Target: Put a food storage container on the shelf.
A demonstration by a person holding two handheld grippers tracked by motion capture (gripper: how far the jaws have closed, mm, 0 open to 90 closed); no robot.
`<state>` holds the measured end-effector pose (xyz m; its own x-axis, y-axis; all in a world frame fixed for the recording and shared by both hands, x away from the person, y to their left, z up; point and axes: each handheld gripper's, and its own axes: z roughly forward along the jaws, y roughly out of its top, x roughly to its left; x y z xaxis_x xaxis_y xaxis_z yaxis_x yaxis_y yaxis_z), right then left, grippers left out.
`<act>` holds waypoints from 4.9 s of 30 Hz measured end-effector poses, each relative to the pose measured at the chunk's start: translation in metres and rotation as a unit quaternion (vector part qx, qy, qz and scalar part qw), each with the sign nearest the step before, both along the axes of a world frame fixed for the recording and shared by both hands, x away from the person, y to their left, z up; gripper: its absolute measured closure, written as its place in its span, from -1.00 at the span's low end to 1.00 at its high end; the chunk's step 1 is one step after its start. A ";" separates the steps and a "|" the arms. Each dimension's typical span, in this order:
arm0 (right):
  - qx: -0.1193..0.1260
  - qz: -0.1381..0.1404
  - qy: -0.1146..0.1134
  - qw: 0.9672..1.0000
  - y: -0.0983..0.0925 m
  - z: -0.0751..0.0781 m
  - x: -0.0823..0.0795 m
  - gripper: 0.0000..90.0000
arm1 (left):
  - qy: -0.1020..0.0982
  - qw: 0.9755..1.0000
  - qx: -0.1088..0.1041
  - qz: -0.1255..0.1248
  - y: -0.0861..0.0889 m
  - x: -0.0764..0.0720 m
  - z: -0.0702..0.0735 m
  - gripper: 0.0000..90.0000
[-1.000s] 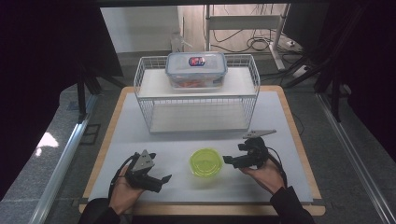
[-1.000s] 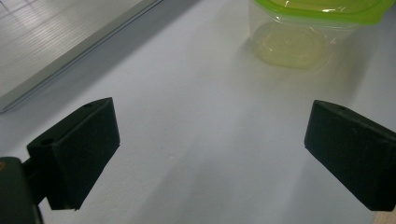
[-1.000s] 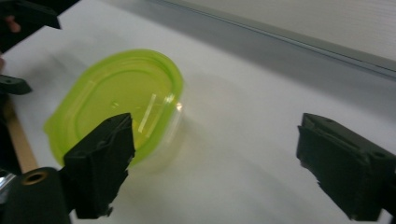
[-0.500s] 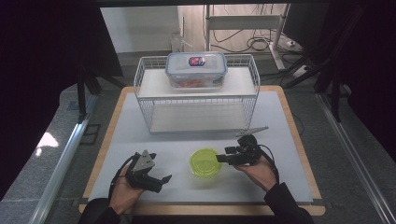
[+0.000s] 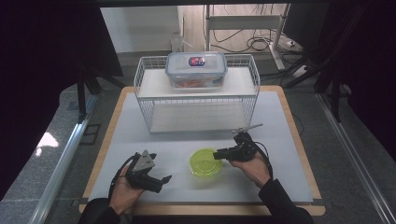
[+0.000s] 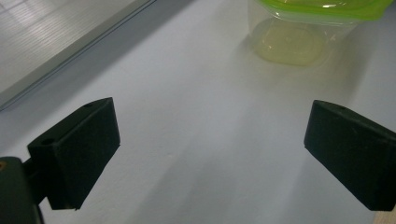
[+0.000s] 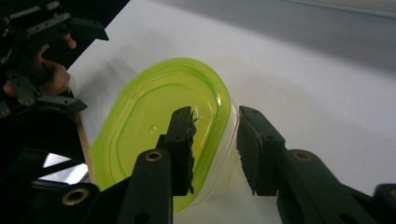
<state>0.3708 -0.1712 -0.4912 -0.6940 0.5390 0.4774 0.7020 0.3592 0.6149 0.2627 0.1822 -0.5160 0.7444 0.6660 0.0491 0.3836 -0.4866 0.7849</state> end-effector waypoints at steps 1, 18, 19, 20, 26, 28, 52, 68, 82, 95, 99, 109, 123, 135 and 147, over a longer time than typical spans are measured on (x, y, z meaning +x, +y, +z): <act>0.001 -0.002 0.007 1.000 -0.001 0.000 0.001 0.54 | 0.000 1.000 0.000 0.000 0.000 0.000 0.000 -0.92; 0.034 -0.004 0.076 0.997 -0.001 -0.004 0.003 0.80 | -0.001 1.000 0.003 -0.002 -0.001 -0.001 0.000 -0.92; 0.035 -0.005 0.073 0.997 0.001 -0.003 0.002 0.80 | -0.002 1.000 0.002 -0.002 -0.001 -0.001 0.000 -0.92; 0.035 -0.005 0.073 0.997 0.001 -0.003 0.002 0.80 | -0.001 1.000 0.002 -0.002 -0.001 -0.001 0.000 -0.92; 0.042 -0.003 0.067 0.997 0.002 0.000 -0.002 0.82 | -0.003 1.000 0.001 -0.002 -0.001 -0.001 0.000 -0.92; 0.042 -0.004 0.064 0.997 0.002 0.002 -0.002 0.82 | -0.003 1.000 0.002 -0.002 -0.001 -0.001 0.000 -0.92; 0.094 -0.022 0.050 0.994 -0.010 0.027 0.006 0.82 | -0.006 1.000 -0.002 -0.001 0.000 -0.001 0.001 -0.92; 0.119 -0.026 0.022 0.992 -0.014 0.057 0.012 0.82 | -0.006 1.000 -0.003 -0.001 0.000 -0.001 0.001 -0.92; 0.146 -0.031 -0.008 0.989 -0.019 0.093 0.019 0.82 | -0.006 1.000 -0.001 -0.002 0.000 0.000 0.001 -0.92; 0.161 -0.040 -0.032 0.986 -0.020 0.137 0.032 0.82 | -0.009 1.000 -0.007 0.000 0.001 0.000 0.002 -0.92; 0.167 -0.044 -0.035 0.984 -0.019 0.151 0.039 0.82 | -0.010 1.000 -0.012 0.002 0.002 0.000 0.002 -0.92; 0.172 -0.052 -0.046 0.983 -0.014 0.182 0.054 0.82 | -0.010 1.000 -0.011 0.000 0.003 0.000 0.003 -0.93; 0.178 -0.077 -0.068 0.979 0.006 0.236 0.084 0.82 | -0.010 1.000 -0.017 0.002 0.003 0.000 0.003 -0.92; 0.172 -0.104 -0.079 0.977 0.017 0.256 0.106 0.82 | -0.009 1.000 -0.019 0.000 0.005 0.000 0.003 -0.92; 0.155 -0.145 -0.079 0.974 0.033 0.264 0.135 0.82 | -0.008 1.000 -0.021 -0.003 0.005 -0.001 0.004 -0.92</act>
